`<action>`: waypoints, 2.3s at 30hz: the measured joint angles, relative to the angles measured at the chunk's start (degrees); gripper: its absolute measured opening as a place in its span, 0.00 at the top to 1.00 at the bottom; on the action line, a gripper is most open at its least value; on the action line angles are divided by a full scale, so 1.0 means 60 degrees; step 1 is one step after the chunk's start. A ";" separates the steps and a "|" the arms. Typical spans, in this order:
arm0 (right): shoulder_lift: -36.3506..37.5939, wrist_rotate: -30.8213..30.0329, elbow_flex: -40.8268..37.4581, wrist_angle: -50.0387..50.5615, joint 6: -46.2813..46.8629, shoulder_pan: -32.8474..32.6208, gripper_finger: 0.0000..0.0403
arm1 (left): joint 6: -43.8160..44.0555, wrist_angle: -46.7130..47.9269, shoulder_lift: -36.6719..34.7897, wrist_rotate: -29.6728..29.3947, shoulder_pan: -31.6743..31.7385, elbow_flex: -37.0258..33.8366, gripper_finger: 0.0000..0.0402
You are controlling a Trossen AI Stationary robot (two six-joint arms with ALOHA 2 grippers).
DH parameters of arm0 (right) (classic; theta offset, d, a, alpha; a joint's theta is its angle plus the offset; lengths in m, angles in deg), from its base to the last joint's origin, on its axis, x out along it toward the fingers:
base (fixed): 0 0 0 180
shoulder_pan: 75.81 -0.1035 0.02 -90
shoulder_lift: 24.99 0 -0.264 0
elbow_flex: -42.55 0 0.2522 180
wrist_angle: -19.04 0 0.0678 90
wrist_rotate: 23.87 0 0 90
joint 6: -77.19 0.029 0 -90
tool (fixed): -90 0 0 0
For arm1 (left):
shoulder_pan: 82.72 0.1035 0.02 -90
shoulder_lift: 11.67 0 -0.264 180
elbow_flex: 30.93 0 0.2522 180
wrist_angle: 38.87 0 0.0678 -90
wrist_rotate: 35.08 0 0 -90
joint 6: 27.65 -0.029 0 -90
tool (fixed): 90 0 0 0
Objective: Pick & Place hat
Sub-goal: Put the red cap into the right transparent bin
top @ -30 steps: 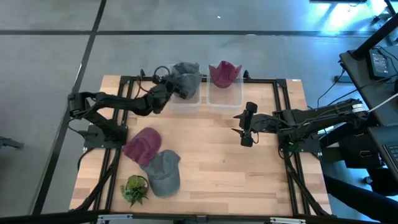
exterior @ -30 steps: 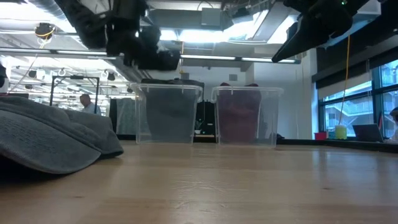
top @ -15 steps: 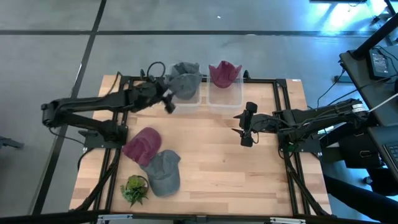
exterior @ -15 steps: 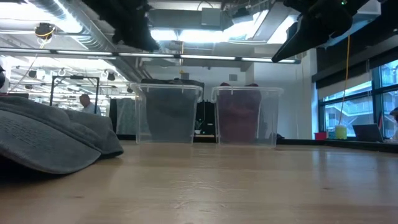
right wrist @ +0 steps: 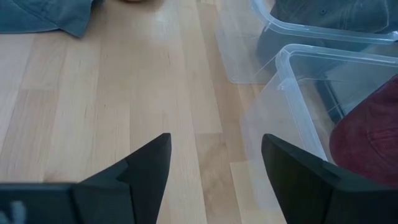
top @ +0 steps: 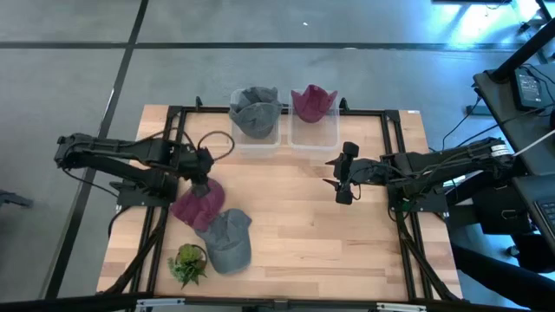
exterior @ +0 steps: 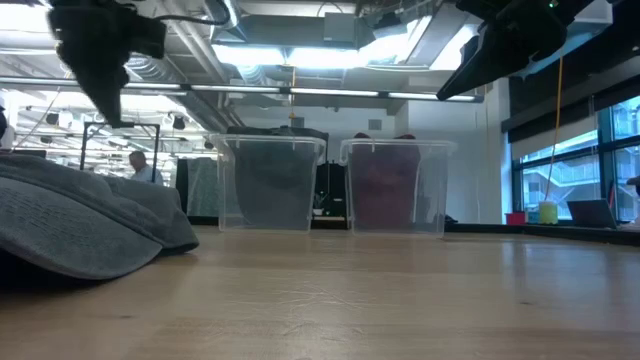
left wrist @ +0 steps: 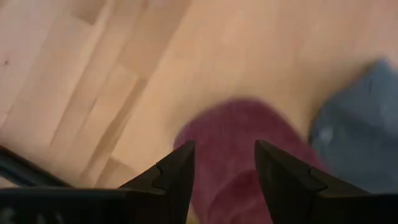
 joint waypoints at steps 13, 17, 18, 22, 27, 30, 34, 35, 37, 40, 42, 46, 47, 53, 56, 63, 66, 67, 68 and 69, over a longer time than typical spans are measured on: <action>-0.0004 -0.0007 0.0000 -0.0288 0.0036 0.0000 0.38 | -0.2702 0.0210 0.1064 0.0661 -0.1439 0.0000 0.59; -0.0004 -0.0005 0.0000 -0.0289 0.0080 -0.0001 0.38 | -0.3129 0.0251 0.1566 0.0980 -0.1538 0.0000 0.60; -0.0004 -0.0004 0.0000 -0.0300 0.0080 0.0000 0.38 | -0.3226 0.0254 0.1698 0.1055 -0.1555 0.0000 0.60; -0.0004 -0.0007 0.0000 -0.0450 0.0022 -0.0004 0.38 | -0.3205 0.0254 0.2241 0.1119 -0.1599 0.0000 0.59; -0.0006 -0.0003 0.0000 -0.0667 -0.0029 -0.0002 0.38 | -0.3112 0.0292 0.2833 0.1594 -0.1600 0.0000 0.60; -0.0007 -0.0004 0.0000 -0.0666 -0.0033 -0.0003 0.38 | -0.3567 0.0287 0.3159 0.1636 -0.1685 0.0000 0.60; -0.0007 0.0000 0.0000 -0.0659 -0.0033 0.0000 0.38 | -0.4068 0.0275 0.3642 0.1553 -0.1719 -0.0003 0.60; -0.0007 0.0000 0.0000 -0.0659 -0.0033 -0.0004 0.38 | -0.4160 0.0269 0.3752 0.1547 -0.1719 0.0000 0.60; -0.0007 0.0004 0.0000 -0.0656 -0.0049 -0.0002 0.38 | -0.4336 0.0265 0.3969 0.1553 -0.1719 0.0000 0.60; -0.0007 0.0006 0.0000 -0.0670 -0.0219 -0.0003 0.38 | -0.4241 0.0203 0.4232 0.1530 -0.1719 0.0000 0.61; -0.0007 0.0007 0.0000 -0.0707 -0.0219 0.0000 0.38 | -0.4182 0.0123 0.4370 0.1526 -0.1719 -0.0002 0.61; -0.0007 0.0004 0.0000 -0.0705 -0.0219 -0.0002 0.38 | -0.4161 -0.0108 0.4546 0.1524 -0.1719 -0.0004 0.60; -0.0007 0.0004 0.0000 -0.0707 -0.0219 -0.0004 0.38 | -0.4163 -0.0188 0.4567 0.1524 -0.1719 -0.0002 0.60; -0.0007 0.0000 0.0000 -0.0712 -0.0240 -0.0002 0.38 | -0.4238 -0.0322 0.4580 0.1473 -0.1683 -0.0001 0.62; -0.0007 0.0000 0.0000 -0.0718 -0.0244 0.0000 0.38 | -0.4236 -0.0321 0.4580 0.1462 -0.1683 -0.0001 0.68; -0.0011 -0.0001 0.0000 -0.0720 -0.0237 -0.0001 0.38 | -0.4831 -0.0325 0.4580 0.1466 -0.1683 -0.0003 0.96; -0.0011 0.0000 0.0000 -0.0721 -0.0237 -0.0003 0.38 | -0.4831 -0.0324 0.4580 0.1470 -0.1679 0.0001 0.98; -0.0011 0.0000 0.0000 -0.0721 -0.0233 0.0000 0.38 | -0.4840 -0.0276 0.4580 0.1465 -0.1679 0.0025 0.98; -0.0011 -0.0001 0.0000 -0.0726 -0.0233 0.0000 0.38 | -0.4839 -0.0178 0.4584 0.1448 -0.1679 0.0086 0.99; -0.0011 0.0000 0.0000 -0.0742 -0.0233 0.0000 0.38 | -0.4767 -0.0057 0.4574 0.1394 -0.1653 0.0172 0.99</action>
